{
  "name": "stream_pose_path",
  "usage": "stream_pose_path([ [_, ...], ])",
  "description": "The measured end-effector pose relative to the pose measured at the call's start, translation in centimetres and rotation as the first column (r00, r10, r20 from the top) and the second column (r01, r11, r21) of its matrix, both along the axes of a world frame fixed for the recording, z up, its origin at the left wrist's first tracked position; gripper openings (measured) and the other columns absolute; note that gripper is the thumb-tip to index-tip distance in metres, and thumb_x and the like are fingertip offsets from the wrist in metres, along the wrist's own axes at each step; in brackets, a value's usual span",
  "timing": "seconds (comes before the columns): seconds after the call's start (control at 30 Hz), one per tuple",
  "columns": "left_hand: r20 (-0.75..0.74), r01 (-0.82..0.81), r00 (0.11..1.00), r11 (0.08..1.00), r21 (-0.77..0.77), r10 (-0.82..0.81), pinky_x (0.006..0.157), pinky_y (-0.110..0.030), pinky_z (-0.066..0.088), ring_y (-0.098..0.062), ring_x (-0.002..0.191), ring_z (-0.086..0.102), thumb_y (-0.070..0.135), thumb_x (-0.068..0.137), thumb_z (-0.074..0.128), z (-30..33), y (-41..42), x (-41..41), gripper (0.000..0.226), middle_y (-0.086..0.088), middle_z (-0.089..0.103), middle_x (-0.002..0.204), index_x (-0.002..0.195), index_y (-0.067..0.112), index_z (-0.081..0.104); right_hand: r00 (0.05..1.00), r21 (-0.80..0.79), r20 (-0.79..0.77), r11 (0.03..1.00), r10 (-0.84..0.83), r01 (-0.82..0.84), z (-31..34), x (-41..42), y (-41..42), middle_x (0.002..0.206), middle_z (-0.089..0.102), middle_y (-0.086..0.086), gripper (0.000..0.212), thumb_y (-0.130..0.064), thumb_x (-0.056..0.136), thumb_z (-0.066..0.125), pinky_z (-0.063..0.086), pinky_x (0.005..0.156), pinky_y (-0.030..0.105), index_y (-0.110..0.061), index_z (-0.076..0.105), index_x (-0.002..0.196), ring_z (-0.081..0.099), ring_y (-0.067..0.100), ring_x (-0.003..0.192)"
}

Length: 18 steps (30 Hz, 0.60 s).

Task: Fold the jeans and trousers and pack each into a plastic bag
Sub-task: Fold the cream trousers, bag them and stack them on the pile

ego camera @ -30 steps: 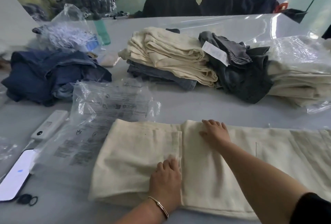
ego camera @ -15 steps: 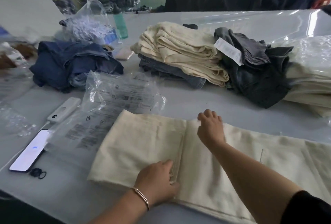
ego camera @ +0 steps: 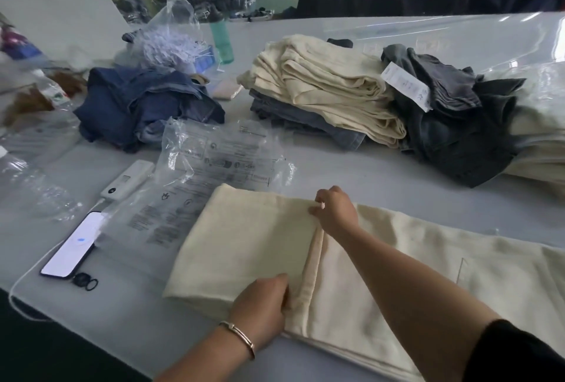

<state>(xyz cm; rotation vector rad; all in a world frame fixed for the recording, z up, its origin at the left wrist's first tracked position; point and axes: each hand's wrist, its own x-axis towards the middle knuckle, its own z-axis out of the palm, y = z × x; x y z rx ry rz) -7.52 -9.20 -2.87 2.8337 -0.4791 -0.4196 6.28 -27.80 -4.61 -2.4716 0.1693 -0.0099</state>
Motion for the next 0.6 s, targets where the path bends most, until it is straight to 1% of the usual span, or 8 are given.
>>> stream_pose_path([
  [0.1,-0.109,0.146,0.983,0.989,-0.007,-0.146,0.069,-0.029,0.042,-0.027,0.092,0.060,0.010,0.075,0.046,-1.2,-0.1,-1.1,0.016,-0.005,0.067,0.092,0.083,0.019,0.056,0.997,-0.156,-0.076,0.988,0.011,-0.023,-1.4,0.0,0.0,0.113,0.051,0.007,0.022,-0.028,0.091,0.058,0.039,0.075,0.031,-0.012,0.057,0.107,0.043,0.027,0.113],
  [0.17,-0.160,0.059,0.985,0.996,-0.071,-0.070,0.067,-0.028,0.045,-0.022,0.086,0.062,0.021,0.072,0.051,-1.4,0.2,-1.1,0.004,-0.001,0.067,0.085,0.075,0.021,0.053,0.996,-0.167,-0.079,0.985,0.028,-0.041,-2.0,-0.2,0.2,0.117,0.050,0.007,0.034,-0.036,0.091,0.058,0.040,0.082,0.034,-0.011,0.052,0.112,0.043,0.027,0.115],
  [0.27,-0.198,-0.169,0.972,0.962,-0.216,0.126,0.062,-0.031,0.045,-0.015,0.069,0.057,0.057,0.064,0.060,-0.8,0.3,0.4,0.037,0.007,0.059,0.069,0.068,0.022,0.048,0.993,-0.031,-0.113,0.999,-0.012,0.008,-1.9,-0.5,0.3,0.118,0.051,0.009,0.052,-0.042,0.083,0.068,0.040,0.082,0.034,-0.008,0.046,0.117,0.049,0.029,0.111],
  [0.33,-0.126,-0.173,0.981,0.961,-0.217,0.149,0.058,-0.027,0.040,-0.008,0.065,0.053,0.072,0.061,0.061,-0.2,-0.2,1.2,0.049,0.011,0.057,0.069,0.071,0.025,0.051,0.978,0.050,-0.197,0.995,-0.072,0.083,-1.4,-0.4,0.3,0.114,0.054,0.011,0.053,-0.035,0.079,0.073,0.041,0.077,0.032,-0.007,0.047,0.116,0.053,0.030,0.104],
  [0.37,-0.073,-0.134,0.990,0.978,-0.158,0.123,0.060,-0.026,0.040,-0.008,0.069,0.054,0.074,0.062,0.061,-0.1,-0.6,1.4,0.050,0.011,0.057,0.073,0.075,0.026,0.051,0.967,0.082,-0.243,0.991,-0.083,0.105,-1.1,-0.4,0.3,0.108,0.056,0.012,0.051,-0.032,0.077,0.076,0.043,0.075,0.032,-0.006,0.049,0.112,0.055,0.029,0.098],
  [0.43,-0.027,-0.027,0.999,0.999,-0.035,0.026,0.067,-0.027,0.043,-0.016,0.082,0.059,0.067,0.065,0.062,-0.4,-1.9,1.5,0.046,0.009,0.059,0.087,0.080,0.026,0.050,0.943,0.205,-0.324,0.968,-0.072,0.144,-0.5,-0.3,0.6,0.092,0.058,0.013,0.044,-0.027,0.072,0.081,0.045,0.068,0.032,-0.003,0.055,0.098,0.057,0.027,0.082],
  [0.5,-0.058,0.006,0.998,1.000,-0.001,-0.006,0.069,-0.027,0.039,-0.023,0.090,0.062,0.051,0.069,0.065,-0.9,-2.8,1.8,0.033,0.004,0.060,0.092,0.074,0.026,0.044,0.912,0.344,-0.410,0.921,-0.026,0.181,0.1,-0.7,0.9,0.079,0.059,0.015,0.039,-0.023,0.067,0.084,0.046,0.065,0.034,-0.001,0.059,0.086,0.057,0.026,0.071],
  [0.6,-0.139,0.037,0.990,0.999,0.029,-0.033,0.071,-0.025,0.038,-0.026,0.096,0.061,0.032,0.075,0.063,-0.7,-3.0,3.3,0.018,-0.002,0.065,0.099,0.071,0.023,0.048,0.861,0.353,-0.505,0.924,0.058,0.145,0.9,-1.6,0.9,0.057,0.061,0.011,0.030,-0.016,0.068,0.084,0.048,0.054,0.024,-0.001,0.058,0.072,0.060,0.023,0.052],
])
